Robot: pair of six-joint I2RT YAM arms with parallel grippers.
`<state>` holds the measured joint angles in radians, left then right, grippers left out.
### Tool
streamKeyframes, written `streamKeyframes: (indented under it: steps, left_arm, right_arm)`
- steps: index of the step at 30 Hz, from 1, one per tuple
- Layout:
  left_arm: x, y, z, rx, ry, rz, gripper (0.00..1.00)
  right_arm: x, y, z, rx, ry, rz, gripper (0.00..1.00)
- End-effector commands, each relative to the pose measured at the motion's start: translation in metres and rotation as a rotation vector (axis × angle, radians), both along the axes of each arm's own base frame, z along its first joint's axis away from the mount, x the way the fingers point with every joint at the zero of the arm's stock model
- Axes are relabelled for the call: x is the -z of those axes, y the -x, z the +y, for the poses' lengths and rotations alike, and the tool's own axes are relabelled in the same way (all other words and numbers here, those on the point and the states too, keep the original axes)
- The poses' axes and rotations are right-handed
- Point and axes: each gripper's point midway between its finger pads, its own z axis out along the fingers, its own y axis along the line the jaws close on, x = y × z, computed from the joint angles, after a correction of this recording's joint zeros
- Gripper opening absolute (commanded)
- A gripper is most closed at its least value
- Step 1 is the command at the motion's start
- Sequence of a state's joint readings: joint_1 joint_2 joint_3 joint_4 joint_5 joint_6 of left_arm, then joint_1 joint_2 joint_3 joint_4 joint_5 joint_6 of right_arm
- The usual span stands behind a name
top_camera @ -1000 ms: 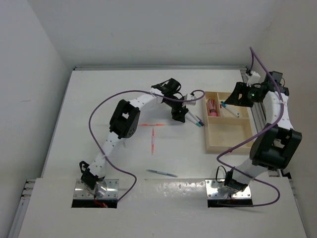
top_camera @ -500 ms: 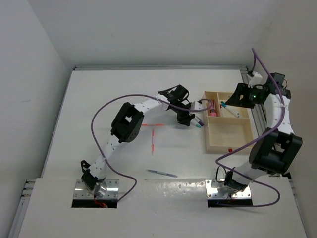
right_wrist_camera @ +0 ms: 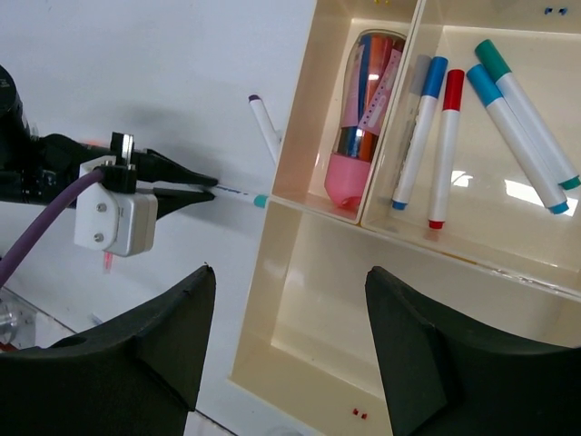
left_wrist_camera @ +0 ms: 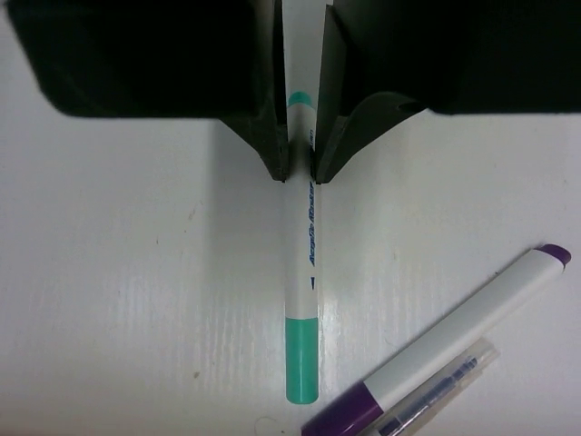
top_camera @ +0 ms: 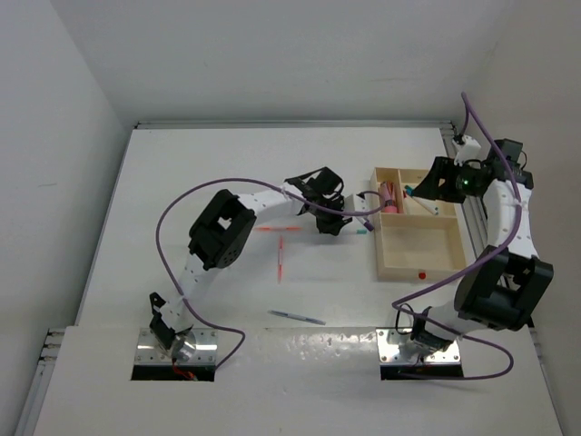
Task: Sort the stationery into containers
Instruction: Grab a piece of stationery with the left arm
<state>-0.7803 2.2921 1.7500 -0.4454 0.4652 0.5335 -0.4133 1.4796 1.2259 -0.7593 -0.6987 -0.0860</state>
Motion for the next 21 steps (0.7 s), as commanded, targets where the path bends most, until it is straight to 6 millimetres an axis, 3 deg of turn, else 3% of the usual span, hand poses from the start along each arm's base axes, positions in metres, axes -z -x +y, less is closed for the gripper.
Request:
streamKeyframes:
  steps: [1,4,5,6,7,12,17,21]
  left_arm:
    - [0.072,0.036,0.044,-0.106,-0.258,0.145,0.03]
    - [0.071,0.048,0.042,-0.106,-0.226,0.205,0.0]
    - [0.057,0.045,0.041,-0.121,-0.187,0.209,0.0]
    - [0.053,0.054,0.039,-0.105,-0.118,0.252,0.0]
    - [0.024,0.054,0.033,-0.126,-0.037,0.266,0.0]
    - [-0.064,0.054,0.02,-0.168,0.236,0.318,0.0]
    - [-0.108,0.047,0.023,-0.204,0.334,0.321,0.0]
    - [-0.159,0.032,0.024,-0.274,0.502,0.378,0.0]
  right_arm:
    - [-0.016,0.001,0.003,-0.009,0.0,-0.072,0.66]
    - [-0.019,0.003,0.006,-0.006,-0.007,-0.08,0.66]
    - [-0.021,0.006,0.009,-0.009,-0.018,-0.085,0.66]
    - [-0.023,0.006,0.01,-0.002,-0.037,-0.085,0.66]
    - [-0.026,0.007,0.013,-0.004,-0.053,-0.092,0.67]
    - [-0.051,0.01,0.041,0.0,-0.185,-0.172,0.68]
    - [-0.062,0.011,0.068,-0.044,-0.217,-0.182,0.68]
    - [-0.072,0.012,0.095,-0.072,-0.271,-0.191,0.69]
